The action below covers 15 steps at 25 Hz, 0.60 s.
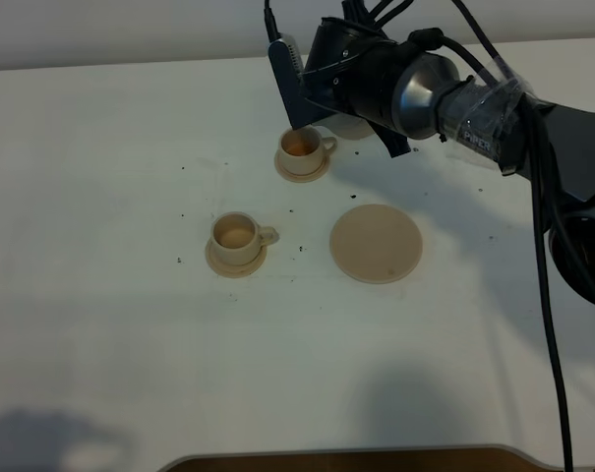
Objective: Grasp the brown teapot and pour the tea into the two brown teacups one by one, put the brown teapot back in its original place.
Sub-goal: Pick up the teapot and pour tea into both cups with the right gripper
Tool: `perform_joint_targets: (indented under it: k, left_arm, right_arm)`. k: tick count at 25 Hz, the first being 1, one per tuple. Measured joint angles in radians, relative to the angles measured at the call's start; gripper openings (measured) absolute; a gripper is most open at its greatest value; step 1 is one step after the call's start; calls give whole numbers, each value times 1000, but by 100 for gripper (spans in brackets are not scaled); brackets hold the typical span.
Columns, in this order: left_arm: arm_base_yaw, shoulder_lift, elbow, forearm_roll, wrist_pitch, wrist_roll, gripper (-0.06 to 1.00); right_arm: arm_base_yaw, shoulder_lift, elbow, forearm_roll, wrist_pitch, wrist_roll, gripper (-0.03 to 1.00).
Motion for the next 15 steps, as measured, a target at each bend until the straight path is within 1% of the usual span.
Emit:
perform_joint_targets:
  k: [6, 10, 15]
  left_arm:
    - [0, 0, 0, 0, 0, 0, 36]
    - [0, 0, 0, 0, 0, 0, 36]
    - [0, 0, 0, 0, 0, 0, 36]
  right_arm:
    - [0, 0, 0, -17, 1, -14, 12]
    - [0, 0, 0, -49, -2, -30, 12]
    - [0, 0, 0, -60, -10, -67, 12]
